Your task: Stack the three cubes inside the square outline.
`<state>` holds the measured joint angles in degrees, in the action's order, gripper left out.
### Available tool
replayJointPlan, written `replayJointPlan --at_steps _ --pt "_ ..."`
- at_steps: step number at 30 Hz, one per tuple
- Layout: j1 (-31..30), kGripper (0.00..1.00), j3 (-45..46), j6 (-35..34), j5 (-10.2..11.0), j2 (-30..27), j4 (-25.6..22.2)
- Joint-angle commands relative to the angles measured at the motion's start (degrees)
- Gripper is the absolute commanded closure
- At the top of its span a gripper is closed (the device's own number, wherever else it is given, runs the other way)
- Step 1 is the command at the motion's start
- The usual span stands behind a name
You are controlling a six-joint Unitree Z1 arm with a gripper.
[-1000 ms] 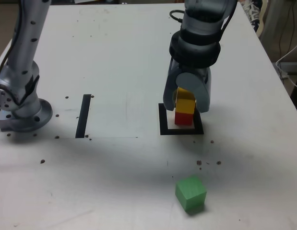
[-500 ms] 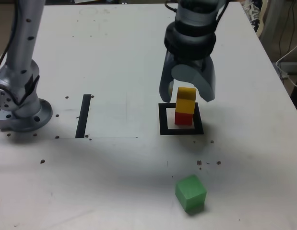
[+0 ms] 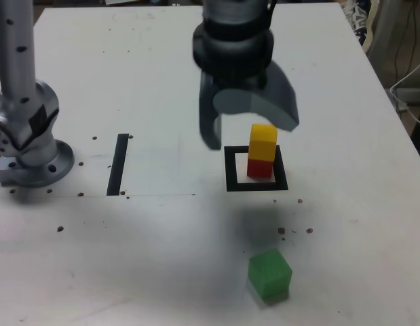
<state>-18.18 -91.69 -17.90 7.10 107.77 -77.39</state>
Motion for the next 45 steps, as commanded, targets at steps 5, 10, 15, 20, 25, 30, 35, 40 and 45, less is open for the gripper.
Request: replayJointPlan --at_steps 5,10,15,20,25,30,35,40,45 --pt "-3.7 0.01 0.62 -11.7 -5.89 1.4 1.62" --pt "-7.34 0.01 0.56 -20.25 -9.55 3.02 3.88" --pt "-9.96 0.01 -0.5 -26.47 -11.21 5.23 4.63" --pt "-11.05 0.0 -2.15 -28.46 -11.88 7.98 5.09" --pt "-12.59 0.0 -3.8 -30.07 -11.96 10.69 6.8" --pt "-13.75 0.0 -5.85 -31.24 -12.02 13.96 7.43" --pt "-13.95 0.0 -7.53 -31.42 -11.6 17.18 7.76" --pt "-13.96 0.07 -7.97 -31.62 -11.5 18.9 8.79" --pt "-13.95 0.25 -8.15 -32.36 -12.06 19.39 8.59"
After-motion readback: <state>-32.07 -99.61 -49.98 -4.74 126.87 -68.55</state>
